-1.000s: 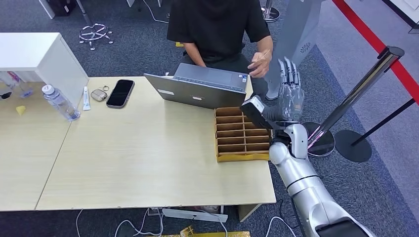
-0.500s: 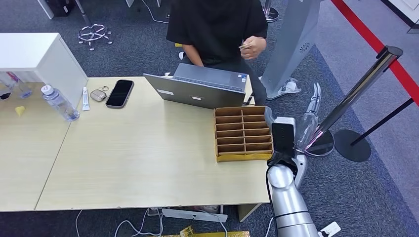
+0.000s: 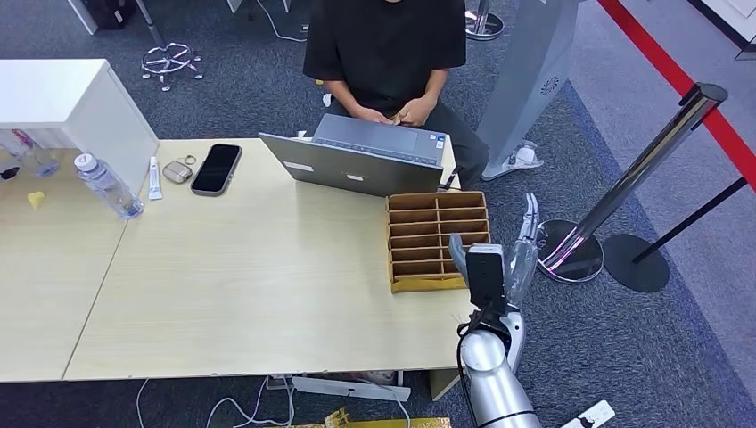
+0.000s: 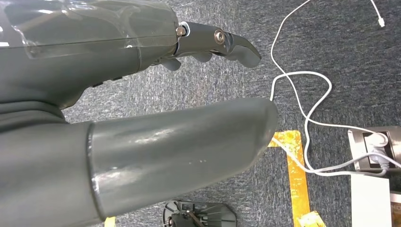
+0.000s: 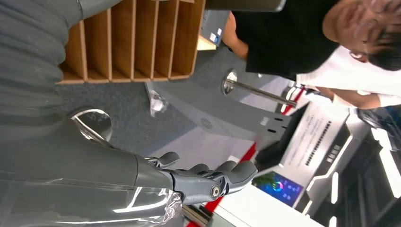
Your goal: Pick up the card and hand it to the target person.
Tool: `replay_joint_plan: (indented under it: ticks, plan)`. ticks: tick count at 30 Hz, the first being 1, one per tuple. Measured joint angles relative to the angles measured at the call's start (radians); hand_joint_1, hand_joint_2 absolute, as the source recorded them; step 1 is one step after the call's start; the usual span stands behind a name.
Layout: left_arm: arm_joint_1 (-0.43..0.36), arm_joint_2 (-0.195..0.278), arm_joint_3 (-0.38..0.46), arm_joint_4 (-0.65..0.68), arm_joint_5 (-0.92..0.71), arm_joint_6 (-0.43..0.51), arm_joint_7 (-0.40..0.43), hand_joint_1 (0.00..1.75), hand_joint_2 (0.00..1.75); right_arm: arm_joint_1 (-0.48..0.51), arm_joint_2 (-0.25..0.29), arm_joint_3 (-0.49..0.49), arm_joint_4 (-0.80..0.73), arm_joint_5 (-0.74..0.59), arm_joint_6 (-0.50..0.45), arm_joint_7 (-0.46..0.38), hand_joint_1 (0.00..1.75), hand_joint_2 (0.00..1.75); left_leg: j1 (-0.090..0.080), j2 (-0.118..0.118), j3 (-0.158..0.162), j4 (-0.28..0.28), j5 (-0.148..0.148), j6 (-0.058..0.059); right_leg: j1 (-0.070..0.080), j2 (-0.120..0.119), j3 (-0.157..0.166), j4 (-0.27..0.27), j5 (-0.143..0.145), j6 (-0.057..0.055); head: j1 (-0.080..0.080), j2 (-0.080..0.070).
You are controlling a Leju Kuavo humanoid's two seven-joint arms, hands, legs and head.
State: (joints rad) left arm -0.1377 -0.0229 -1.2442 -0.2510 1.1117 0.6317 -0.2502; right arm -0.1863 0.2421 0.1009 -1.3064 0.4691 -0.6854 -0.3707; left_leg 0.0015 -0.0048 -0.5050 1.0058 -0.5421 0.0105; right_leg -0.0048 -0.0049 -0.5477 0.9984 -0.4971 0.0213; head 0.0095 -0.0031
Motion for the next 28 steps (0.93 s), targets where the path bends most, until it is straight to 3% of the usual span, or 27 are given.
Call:
replay_joint_plan:
  ticks: [28]
  plan:
    - [0.003, 0.002, 0.001, 0.0, 0.007, 0.004, -0.003, 0.0, 0.0, 0.02, -0.016, 0.068, 0.049, -0.002, 0.0, 0.045, 0.0, 1.75, 0.0, 0.0, 0.0, 0.0, 0.0, 0.0, 0.0, 0.0, 0.0, 0.0, 0.0, 0.0, 0.0, 0.0]
